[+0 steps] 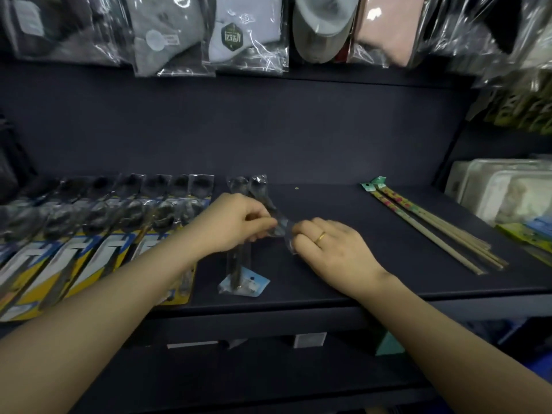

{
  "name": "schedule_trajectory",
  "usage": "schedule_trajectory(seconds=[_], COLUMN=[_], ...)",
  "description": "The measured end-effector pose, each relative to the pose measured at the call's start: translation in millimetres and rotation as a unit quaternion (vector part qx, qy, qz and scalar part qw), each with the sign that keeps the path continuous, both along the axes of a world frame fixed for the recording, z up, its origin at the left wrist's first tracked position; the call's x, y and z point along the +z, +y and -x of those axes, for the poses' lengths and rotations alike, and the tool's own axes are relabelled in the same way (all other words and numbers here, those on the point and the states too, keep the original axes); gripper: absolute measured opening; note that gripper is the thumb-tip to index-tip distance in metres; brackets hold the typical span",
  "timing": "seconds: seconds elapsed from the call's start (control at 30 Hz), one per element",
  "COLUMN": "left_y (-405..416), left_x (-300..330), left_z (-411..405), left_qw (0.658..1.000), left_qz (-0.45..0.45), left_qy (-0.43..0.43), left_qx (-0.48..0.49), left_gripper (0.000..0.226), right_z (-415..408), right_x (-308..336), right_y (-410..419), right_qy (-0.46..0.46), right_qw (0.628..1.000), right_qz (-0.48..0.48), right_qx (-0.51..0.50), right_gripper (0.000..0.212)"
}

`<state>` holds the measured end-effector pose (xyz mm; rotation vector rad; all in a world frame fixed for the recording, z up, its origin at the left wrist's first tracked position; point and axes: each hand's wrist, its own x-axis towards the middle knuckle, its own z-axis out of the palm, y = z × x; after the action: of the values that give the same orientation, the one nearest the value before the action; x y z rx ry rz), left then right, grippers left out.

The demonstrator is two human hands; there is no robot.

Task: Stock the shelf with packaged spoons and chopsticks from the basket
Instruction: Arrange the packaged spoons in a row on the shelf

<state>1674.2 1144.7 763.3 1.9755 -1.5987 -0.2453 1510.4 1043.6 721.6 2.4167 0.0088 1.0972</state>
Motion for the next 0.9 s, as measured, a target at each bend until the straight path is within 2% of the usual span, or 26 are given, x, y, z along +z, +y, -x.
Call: schedule_trajectory(seconds=[0.07,0.13,0.23,0.3,0.4,0.47,0.57,0.67,0.77,0.83,0.9], left_y=[15,27,41,49,55,56,55,53,50,48,46], left_x=[-2,-7,-15,-20,-23,-24,-25,-25,-25,-24,-23], left_z=[-10,-20,-28,-32,-36,-37,-35,-32,-32,-33,-37], left_qw=[0.998,0.989,0.972,0.967,0.967,0.967,0.966,0.965,0.964,0.964,0.965], left_qz=[-0.018,-0.060,-0.127,-0.155,-0.166,-0.166,-0.163,-0.157,-0.152,-0.149,-0.159], left_qy=[-0.055,-0.112,-0.161,-0.160,-0.140,-0.134,-0.139,-0.149,-0.155,-0.156,-0.157], left_qx=[-0.038,-0.073,-0.114,-0.126,-0.134,-0.138,-0.147,-0.151,-0.156,-0.154,-0.138], left_gripper=[0.016,0.026,0.044,0.049,0.049,0.049,0.051,0.051,0.054,0.061,0.069], right_z=[-3,-5,-8,-9,-10,-10,-9,-7,-11,-19,-30], right_x=[-3,-8,-11,-8,-1,1,0,-1,0,1,-2], right_y=[1,2,1,3,9,10,14,18,20,20,19], right_qy=[0.010,0.036,0.128,0.179,0.215,0.240,0.271,0.275,0.205,0.161,0.180], right_qw=[1.000,0.999,0.989,0.972,0.948,0.924,0.908,0.895,0.903,0.876,0.841], right_qz=[-0.005,-0.009,-0.079,-0.155,-0.237,-0.296,-0.321,-0.352,-0.377,-0.448,-0.499], right_qx=[-0.006,-0.018,-0.008,0.004,-0.006,-0.019,-0.012,-0.008,-0.029,-0.076,-0.112], right_gripper=[0.021,0.019,0.038,0.043,0.027,0.037,0.046,0.040,0.043,0.043,0.049])
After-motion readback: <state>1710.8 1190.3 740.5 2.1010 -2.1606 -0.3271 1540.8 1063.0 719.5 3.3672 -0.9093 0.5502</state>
